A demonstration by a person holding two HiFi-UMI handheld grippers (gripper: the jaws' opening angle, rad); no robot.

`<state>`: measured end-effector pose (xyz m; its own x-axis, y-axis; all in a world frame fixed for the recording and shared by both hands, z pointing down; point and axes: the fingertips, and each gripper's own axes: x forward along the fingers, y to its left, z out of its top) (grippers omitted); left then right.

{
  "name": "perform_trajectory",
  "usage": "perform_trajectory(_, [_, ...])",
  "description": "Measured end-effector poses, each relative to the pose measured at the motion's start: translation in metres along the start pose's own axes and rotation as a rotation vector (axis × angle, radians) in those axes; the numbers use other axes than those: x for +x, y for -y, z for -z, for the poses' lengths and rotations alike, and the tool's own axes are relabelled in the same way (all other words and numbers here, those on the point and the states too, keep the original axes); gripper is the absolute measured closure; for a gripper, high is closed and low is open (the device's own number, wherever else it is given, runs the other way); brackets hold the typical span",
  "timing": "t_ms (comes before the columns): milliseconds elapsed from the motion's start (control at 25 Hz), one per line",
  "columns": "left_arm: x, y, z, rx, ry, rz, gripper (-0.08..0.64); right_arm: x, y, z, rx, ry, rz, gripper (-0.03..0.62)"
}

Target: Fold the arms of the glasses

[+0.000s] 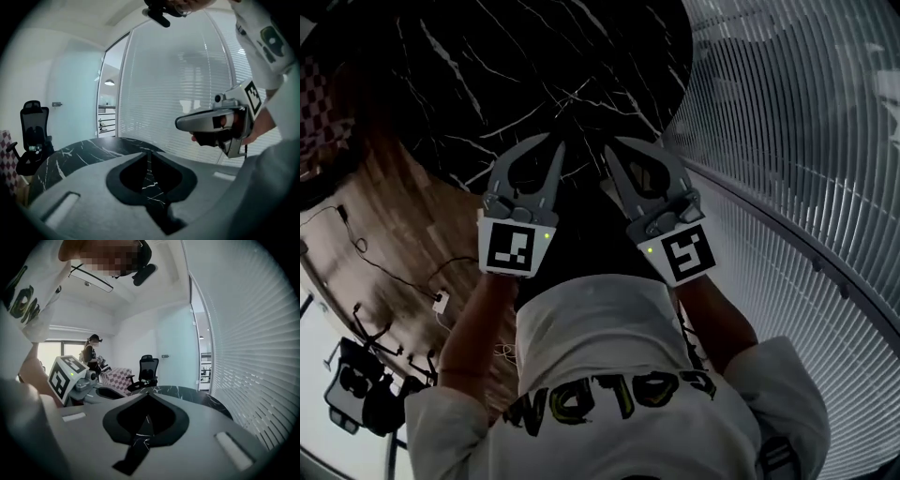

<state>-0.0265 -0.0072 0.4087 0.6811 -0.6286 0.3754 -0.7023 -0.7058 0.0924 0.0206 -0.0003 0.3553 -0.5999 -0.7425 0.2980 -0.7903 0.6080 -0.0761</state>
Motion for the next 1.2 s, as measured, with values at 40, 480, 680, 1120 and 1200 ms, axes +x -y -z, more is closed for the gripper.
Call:
perform_trajectory(40, [0.008,-0.003,0.013,0.004,-0.018,0.003,0.528,0.005,0.002,0.009,0.006,-0.008,0.000,0.591])
perform_trajectory(480, [0.083,-0.027,0.134,0.081,-0.221,0.014,0.483,0.041,0.031,0.101,0.103,-0.083,0.050,0.591])
perform_trajectory(680, [0.103,-0.030,0.159,0.082,-0.257,0.024,0.476,0.041,0.038,0.126,0.110,-0.117,0.061,0.591])
perform_trajectory(1120, [0.113,-0.037,0.170,0.046,-0.240,-0.012,0.549,0.037,0.046,0.141,0.111,-0.147,0.066,0.591])
perform_trajectory(1200, [0.114,-0.038,0.170,0.043,-0.237,-0.013,0.552,0.037,0.047,0.141,0.112,-0.149,0.063,0.591])
